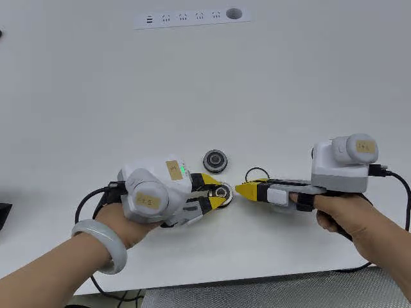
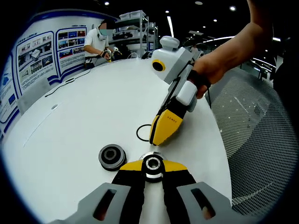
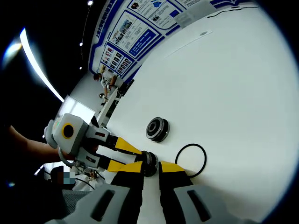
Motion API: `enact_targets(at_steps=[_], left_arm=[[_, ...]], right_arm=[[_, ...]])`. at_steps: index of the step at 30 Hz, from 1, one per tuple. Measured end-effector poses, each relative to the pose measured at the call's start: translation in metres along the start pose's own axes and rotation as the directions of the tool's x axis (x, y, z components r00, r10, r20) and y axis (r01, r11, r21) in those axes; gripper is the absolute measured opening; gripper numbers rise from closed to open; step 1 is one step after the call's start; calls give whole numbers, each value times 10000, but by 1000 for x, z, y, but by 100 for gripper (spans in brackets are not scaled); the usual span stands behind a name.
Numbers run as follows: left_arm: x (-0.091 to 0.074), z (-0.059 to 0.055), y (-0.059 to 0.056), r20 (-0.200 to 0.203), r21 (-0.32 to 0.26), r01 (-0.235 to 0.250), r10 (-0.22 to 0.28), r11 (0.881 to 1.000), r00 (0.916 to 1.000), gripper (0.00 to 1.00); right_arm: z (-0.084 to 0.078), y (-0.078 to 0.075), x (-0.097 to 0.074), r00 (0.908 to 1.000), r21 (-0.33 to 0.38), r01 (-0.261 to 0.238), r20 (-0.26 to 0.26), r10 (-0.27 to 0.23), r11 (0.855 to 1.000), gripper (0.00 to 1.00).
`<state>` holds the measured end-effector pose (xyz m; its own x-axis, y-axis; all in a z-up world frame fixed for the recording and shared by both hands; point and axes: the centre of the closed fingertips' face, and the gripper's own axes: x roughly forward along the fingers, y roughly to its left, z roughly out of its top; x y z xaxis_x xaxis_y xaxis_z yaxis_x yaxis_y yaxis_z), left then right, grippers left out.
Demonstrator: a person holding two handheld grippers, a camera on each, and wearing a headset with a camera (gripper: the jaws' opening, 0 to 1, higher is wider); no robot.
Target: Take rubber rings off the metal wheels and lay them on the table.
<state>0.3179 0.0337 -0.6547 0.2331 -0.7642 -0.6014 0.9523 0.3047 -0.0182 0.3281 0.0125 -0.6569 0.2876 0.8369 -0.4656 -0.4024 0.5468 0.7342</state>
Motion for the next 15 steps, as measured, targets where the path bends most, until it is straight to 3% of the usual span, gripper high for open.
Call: enact_targets(at_steps=[15], left_arm=[[-1, 0, 0, 107, -88, -22, 23, 10000, 9999, 14]], right_arm=[[-7, 4, 11, 9986, 493, -328, -407, 348, 9982, 17]])
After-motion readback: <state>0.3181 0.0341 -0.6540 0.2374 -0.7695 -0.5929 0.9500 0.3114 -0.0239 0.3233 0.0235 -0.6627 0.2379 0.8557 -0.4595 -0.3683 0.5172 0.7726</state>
